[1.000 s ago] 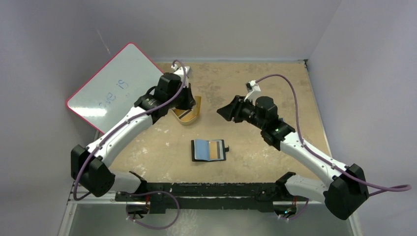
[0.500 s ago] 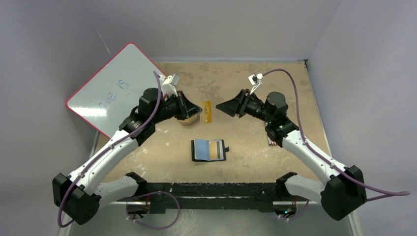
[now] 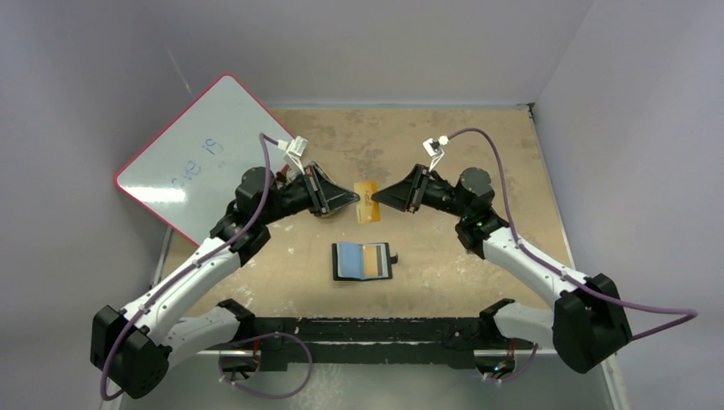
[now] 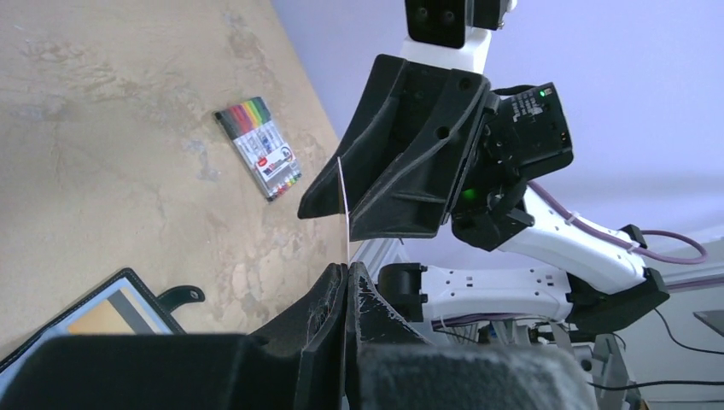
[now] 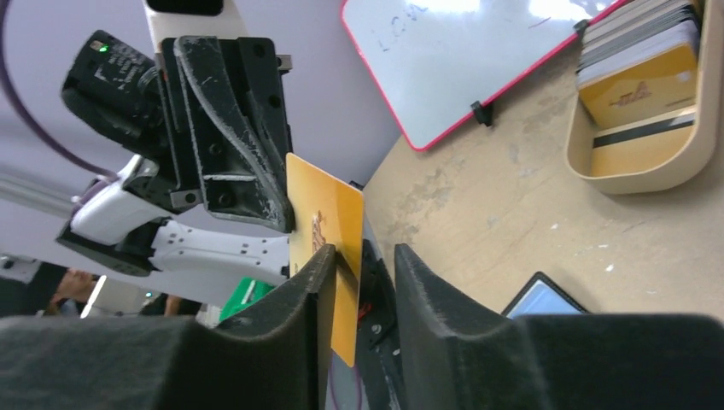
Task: Put the credit cards into the card holder
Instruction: Pick up the credit card from the storage box.
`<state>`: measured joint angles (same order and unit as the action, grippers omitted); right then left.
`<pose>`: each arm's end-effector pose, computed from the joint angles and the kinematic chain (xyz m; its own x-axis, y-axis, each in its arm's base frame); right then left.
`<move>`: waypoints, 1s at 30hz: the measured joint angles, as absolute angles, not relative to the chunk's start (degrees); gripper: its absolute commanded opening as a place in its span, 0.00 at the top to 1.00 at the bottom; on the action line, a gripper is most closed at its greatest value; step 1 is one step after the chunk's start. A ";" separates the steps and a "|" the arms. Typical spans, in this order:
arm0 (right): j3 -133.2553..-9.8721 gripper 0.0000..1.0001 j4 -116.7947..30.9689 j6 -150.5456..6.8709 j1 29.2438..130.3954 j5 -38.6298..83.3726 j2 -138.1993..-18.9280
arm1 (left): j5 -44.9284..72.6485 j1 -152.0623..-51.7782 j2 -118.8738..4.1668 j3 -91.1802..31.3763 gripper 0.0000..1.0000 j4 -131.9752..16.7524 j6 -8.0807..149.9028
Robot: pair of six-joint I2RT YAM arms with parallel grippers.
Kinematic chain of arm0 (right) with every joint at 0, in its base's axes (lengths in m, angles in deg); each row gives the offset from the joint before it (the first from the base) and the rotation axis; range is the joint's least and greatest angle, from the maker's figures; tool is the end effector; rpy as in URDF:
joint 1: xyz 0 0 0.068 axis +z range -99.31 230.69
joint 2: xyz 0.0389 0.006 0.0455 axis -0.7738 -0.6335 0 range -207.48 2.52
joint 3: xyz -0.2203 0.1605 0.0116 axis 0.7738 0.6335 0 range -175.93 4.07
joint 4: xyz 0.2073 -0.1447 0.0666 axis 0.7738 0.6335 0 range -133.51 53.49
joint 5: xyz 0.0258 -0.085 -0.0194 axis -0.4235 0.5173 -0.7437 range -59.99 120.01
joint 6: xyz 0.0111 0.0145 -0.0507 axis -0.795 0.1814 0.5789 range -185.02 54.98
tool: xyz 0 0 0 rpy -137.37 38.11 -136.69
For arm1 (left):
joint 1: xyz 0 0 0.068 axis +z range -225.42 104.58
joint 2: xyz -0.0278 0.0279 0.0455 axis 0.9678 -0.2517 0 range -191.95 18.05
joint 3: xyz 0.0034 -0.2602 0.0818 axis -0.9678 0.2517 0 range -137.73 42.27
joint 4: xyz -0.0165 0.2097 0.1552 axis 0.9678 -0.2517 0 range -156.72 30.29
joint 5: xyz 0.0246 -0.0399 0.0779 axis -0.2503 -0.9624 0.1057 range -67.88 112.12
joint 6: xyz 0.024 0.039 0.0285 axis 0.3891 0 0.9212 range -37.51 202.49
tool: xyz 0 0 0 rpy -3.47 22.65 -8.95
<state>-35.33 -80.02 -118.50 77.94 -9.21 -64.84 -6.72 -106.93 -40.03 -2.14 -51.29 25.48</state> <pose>0.2239 0.1405 0.3104 -0.6531 0.3640 -0.6641 -0.6483 0.1847 0.7387 0.1935 -0.1387 0.3283 -0.7700 -0.3898 -0.5052 0.4069 0.3100 -0.8593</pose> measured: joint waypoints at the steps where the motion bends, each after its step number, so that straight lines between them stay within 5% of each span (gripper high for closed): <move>1: -34.91 0.78 -81.07 -119.09 77.94 -9.43 -64.86 | -6.87 -106.93 -39.88 -2.05 1.00 -51.01 25.35; 5: -32.40 1.00 -87.63 -122.30 77.94 -10.63 -64.90 | -7.13 -106.93 -39.66 -1.50 1.00 -50.68 24.73; 15: -26.37 1.00 -94.34 -126.69 77.68 -11.29 -63.44 | -4.42 -106.80 -39.62 -0.89 0.59 -56.97 27.25; 30: -23.13 1.00 -74.60 -119.52 78.05 -0.75 -57.53 | 12.84 -106.80 -40.08 0.82 0.54 -78.92 35.92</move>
<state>-23.13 -74.60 -119.52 78.05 -0.75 -57.53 12.84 -106.80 -40.08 0.82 -78.92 35.92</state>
